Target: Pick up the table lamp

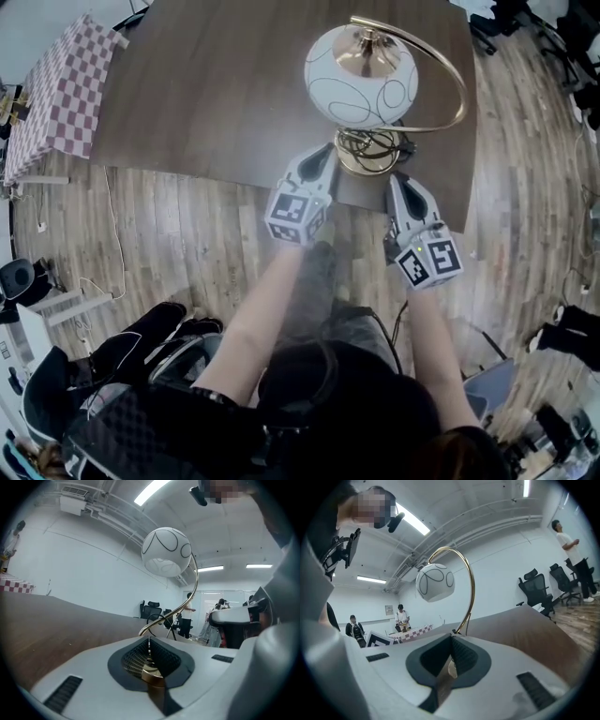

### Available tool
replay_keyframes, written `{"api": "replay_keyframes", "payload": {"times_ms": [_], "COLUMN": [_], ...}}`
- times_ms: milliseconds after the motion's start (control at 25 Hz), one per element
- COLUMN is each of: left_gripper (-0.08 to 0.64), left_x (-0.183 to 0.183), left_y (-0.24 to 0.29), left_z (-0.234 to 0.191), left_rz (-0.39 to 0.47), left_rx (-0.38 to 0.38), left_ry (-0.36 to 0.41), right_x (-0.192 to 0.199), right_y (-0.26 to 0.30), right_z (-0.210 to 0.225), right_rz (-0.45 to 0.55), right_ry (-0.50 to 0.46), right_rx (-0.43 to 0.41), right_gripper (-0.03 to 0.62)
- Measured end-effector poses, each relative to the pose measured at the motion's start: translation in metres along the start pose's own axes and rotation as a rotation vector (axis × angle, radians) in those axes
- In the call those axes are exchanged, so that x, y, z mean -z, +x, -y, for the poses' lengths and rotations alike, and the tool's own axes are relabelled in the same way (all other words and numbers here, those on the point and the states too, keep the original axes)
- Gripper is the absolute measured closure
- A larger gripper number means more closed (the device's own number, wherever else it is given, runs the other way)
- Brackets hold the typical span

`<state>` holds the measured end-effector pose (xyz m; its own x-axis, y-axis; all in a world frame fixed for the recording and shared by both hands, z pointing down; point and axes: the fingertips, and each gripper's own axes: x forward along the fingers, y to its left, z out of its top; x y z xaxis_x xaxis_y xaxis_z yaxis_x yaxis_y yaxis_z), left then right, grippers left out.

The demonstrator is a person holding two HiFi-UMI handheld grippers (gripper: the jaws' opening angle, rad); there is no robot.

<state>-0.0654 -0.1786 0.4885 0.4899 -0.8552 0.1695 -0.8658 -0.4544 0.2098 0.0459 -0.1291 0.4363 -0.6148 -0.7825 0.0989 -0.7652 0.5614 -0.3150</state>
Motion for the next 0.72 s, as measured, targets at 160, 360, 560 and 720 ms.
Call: {"api": "replay_keyframes", "payload": {"times_ms": [160, 360, 560, 720], "left_gripper": [0.477, 0.437, 0.434, 0.434], "left_x": [0.003, 0.007, 0.009, 0.007], "left_y": [0.013, 0.029, 0.042, 0.049], "left_z": [-0.008, -0.012, -0.012, -0.014], "left_rz": [-0.003, -0.012, -0.023, -0.015], "left_rx": [0.0, 0.008, 0.023, 0.025], "left_ry": [0.011, 0.037, 0.047, 0.06], "right_x": [0.001, 0.007, 0.013, 0.016], "right_y": [0.002, -0.002, -0.003, -0.003], "right_z": [0.005, 0.009, 0.011, 0.012], "right_rz": [0.005, 0.01, 0.002, -0.008], "right_ry": [0.013, 0.045, 0.063, 0.069], "right_rx": [0.005, 0.019, 0.02, 0.023], "right_gripper": [0.594, 0.594, 0.594, 0.594]}}
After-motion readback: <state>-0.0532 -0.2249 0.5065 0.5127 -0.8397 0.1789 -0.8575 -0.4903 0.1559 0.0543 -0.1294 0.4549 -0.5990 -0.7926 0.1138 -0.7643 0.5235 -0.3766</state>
